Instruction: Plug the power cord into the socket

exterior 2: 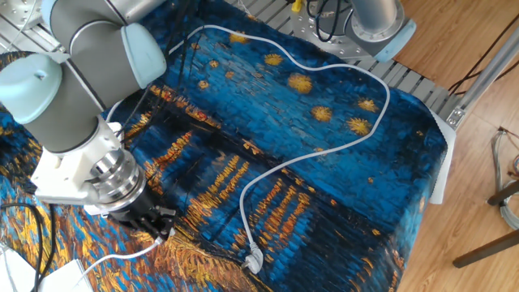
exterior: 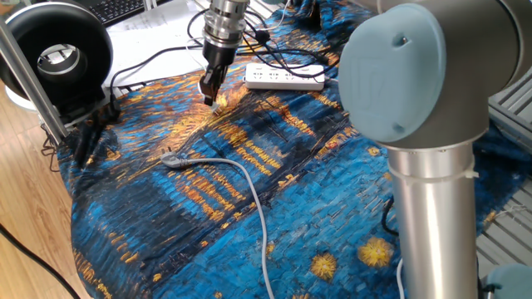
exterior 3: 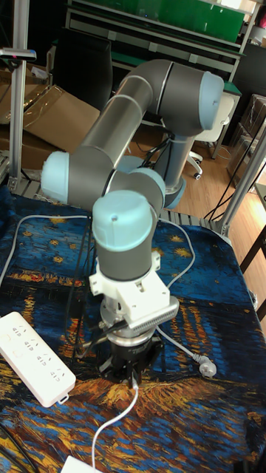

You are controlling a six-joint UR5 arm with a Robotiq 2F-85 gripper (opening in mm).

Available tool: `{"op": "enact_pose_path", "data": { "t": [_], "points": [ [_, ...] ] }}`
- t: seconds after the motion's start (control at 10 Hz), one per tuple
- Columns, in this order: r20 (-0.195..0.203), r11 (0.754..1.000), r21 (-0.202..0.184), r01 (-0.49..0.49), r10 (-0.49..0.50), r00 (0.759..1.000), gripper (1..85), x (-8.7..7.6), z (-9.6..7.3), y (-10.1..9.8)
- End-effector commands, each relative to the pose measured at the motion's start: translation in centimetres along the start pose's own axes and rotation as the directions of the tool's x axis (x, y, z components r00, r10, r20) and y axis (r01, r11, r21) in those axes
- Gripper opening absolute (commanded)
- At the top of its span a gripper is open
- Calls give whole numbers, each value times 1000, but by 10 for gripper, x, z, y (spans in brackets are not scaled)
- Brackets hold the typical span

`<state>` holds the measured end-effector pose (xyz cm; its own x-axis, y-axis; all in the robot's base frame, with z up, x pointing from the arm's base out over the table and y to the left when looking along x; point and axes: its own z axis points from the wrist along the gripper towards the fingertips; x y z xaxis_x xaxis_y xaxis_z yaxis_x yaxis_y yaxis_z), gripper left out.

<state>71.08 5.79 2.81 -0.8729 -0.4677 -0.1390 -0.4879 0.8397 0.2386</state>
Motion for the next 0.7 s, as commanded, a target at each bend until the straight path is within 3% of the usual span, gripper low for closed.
{"op": "enact_pose_path", "data": {
  "t": [0.0, 0.1, 0.2, 0.4, 0.5, 0.6],
  "points": [
    [24, 998, 24, -50, 49, 998, 13, 9, -21, 13],
    [55, 997, 16, -69, 68, 996, 13, 8, -30, 17],
    [112, 995, 13, -95, 93, 989, 13, 0, -41, 20],
    [260, 991, 34, -127, 114, 959, 13, -16, -60, 12],
    [301, 988, 21, -152, 138, 943, 13, -16, -64, 13],
    [312, 983, -5, -185, 178, 933, 13, -10, -63, 21]
  ]
}}
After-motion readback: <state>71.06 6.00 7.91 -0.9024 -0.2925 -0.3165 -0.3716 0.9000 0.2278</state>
